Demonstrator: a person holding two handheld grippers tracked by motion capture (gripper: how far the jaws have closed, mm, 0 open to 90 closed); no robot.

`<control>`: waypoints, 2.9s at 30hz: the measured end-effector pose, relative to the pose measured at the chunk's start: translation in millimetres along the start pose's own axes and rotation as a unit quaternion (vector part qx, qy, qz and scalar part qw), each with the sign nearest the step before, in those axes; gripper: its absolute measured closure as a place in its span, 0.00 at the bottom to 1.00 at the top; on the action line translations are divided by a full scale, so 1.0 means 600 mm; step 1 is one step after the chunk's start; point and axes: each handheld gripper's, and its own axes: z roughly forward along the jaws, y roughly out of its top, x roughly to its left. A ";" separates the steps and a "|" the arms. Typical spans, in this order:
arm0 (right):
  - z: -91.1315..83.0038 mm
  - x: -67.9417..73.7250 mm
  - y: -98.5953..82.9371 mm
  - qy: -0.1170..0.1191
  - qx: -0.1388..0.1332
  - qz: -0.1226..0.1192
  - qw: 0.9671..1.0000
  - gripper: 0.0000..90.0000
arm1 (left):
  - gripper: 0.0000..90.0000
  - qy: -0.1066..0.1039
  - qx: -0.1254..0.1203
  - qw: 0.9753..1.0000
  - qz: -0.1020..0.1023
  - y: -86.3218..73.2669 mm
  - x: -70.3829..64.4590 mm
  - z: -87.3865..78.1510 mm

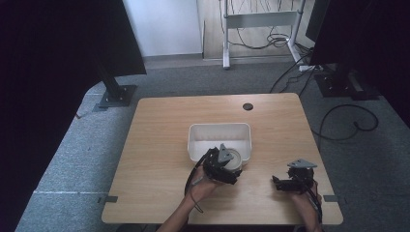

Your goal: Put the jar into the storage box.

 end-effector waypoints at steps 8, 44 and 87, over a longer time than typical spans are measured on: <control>0.000 0.000 0.000 0.000 0.000 0.000 1.000 0.01 | 0.11 0.013 -0.002 1.000 -0.013 0.001 0.025 -0.002; 0.000 0.000 0.000 0.000 0.000 0.000 1.000 0.01 | 0.11 0.070 0.003 0.996 -0.057 0.002 0.101 0.032; 0.000 0.000 0.000 0.000 0.000 0.000 1.000 0.01 | 0.10 0.063 0.028 0.992 -0.102 -0.025 0.109 0.095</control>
